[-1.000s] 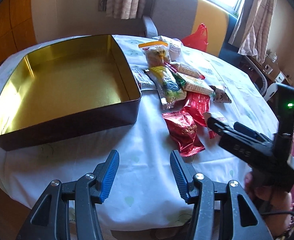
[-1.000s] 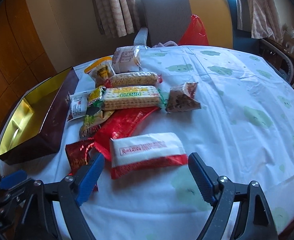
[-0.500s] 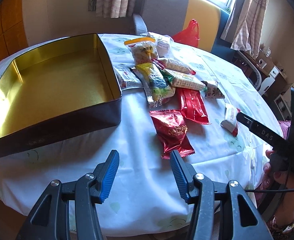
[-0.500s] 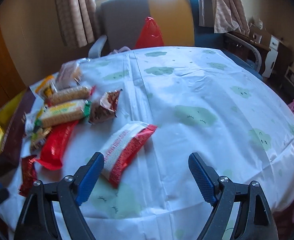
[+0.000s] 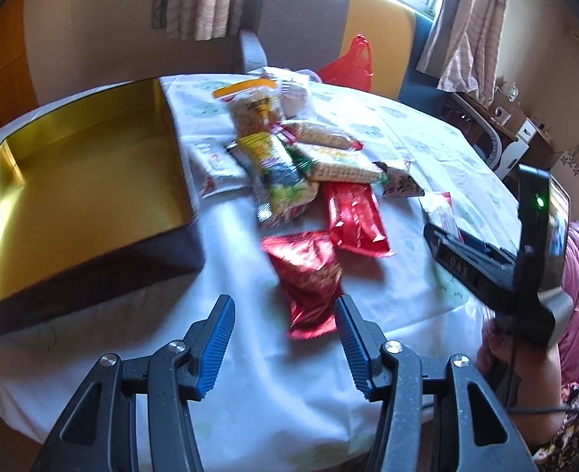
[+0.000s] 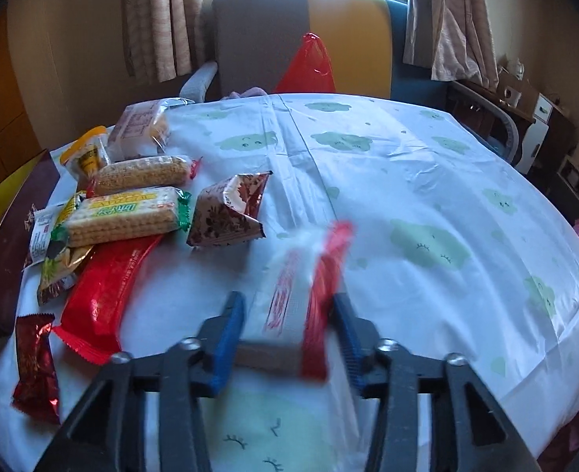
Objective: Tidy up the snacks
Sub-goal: 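Grasp a red foil packet with the left tool while the right tool grasps the white-red Rusk bar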
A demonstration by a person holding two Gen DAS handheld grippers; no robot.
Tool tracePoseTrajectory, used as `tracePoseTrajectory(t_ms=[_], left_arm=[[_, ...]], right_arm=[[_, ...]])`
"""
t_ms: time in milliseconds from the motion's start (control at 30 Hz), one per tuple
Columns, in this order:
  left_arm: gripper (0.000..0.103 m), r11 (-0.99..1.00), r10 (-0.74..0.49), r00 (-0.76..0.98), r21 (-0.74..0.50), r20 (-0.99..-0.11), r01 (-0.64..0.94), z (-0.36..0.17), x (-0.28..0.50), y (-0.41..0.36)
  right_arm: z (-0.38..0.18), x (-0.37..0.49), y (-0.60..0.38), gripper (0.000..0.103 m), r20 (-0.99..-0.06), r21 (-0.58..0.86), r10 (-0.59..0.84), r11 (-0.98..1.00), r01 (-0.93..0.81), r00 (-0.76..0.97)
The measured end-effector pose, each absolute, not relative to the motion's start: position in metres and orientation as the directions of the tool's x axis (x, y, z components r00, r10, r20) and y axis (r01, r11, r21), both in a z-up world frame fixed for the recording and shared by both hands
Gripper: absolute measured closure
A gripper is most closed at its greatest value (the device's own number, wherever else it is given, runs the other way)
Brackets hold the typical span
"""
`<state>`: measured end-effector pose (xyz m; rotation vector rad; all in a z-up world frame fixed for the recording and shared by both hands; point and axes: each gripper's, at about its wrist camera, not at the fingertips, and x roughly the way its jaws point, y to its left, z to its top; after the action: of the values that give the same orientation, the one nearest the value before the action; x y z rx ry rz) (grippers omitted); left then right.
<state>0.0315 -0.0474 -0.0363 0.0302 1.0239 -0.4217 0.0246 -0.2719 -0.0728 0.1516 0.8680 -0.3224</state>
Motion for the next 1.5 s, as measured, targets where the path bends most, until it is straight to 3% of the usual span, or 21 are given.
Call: tracePoseTrajectory(t_ms=[233,333,733,1500], left_arm=[[0.049,0.904,-0.324,0.385,-0.163,-0.864,0.395,-0.058,0.054,-0.082],[0.049,0.916,-0.276,0.422,-0.102,-0.864,0.388,-0.069,0.059,-0.088],[0.060,0.899,-0.299,0.558,-0.033,-0.774,0.437,-0.078,0.040,-0.074],[0.063,0.935,-0.301,0.716,-0.049,-0.630,0.350,-0.023,0.019,0.002]], right_arm=[[-0.074,0.009,-0.277,0.061,-0.744,0.025,-0.179,0.955,0.295,0.644],[-0.075,0.008,-0.278,0.061,-0.737,0.036,-0.174,0.955,0.296,0.653],[-0.078,0.006,-0.276,0.061,-0.708,0.027,-0.188,0.956,0.293,0.681],[-0.061,-0.017,-0.256,0.062,-0.676,0.114,-0.159,0.942,0.315,0.720]])
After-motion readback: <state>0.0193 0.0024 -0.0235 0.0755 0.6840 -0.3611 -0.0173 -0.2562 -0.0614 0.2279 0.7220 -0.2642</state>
